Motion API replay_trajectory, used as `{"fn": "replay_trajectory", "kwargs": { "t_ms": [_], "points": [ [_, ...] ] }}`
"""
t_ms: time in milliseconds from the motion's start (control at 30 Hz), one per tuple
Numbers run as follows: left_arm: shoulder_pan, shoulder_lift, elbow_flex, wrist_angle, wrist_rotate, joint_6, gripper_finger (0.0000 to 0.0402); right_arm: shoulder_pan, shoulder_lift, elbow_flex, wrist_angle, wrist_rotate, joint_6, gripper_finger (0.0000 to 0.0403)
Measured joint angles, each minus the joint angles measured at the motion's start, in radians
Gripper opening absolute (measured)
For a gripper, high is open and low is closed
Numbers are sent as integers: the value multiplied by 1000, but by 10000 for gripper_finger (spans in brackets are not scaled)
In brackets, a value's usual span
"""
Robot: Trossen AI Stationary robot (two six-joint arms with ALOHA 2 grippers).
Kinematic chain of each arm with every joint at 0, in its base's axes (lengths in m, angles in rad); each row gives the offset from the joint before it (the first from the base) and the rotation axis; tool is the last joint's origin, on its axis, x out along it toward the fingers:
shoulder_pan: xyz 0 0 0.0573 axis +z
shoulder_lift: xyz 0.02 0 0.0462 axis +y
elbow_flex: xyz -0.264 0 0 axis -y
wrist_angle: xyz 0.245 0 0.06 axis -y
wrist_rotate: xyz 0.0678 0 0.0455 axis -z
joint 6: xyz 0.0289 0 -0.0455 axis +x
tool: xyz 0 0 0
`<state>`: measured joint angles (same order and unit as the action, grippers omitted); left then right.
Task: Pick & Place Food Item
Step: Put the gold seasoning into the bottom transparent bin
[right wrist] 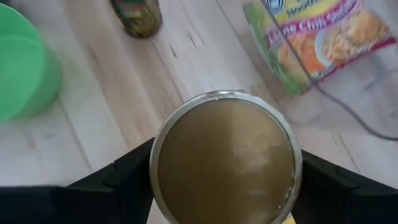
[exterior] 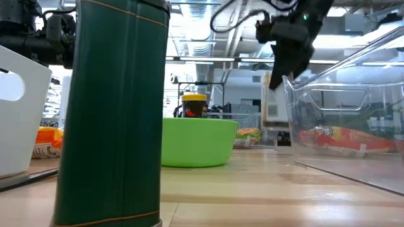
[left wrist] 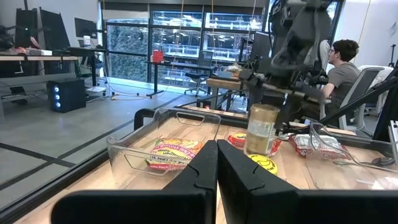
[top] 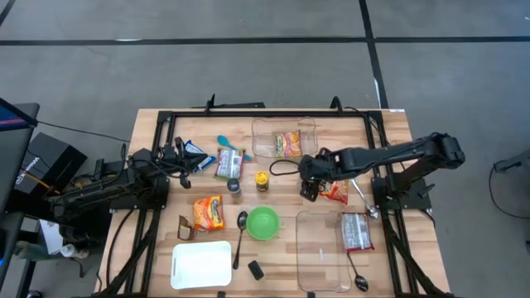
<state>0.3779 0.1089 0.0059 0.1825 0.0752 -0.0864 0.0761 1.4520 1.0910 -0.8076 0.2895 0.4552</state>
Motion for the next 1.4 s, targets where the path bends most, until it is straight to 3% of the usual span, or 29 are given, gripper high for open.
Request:
{"fn": "replay_trajectory", "kwargs": {
  "t_ms": [600, 1400],
  "points": [
    [0, 0, 0, 0, 0, 0, 1, 193, -2, 277, -196, 19, 2, 281],
    [0, 0, 0, 0, 0, 0, 1, 651, 27, 327, -452, 161, 585, 281]
  ]
}}
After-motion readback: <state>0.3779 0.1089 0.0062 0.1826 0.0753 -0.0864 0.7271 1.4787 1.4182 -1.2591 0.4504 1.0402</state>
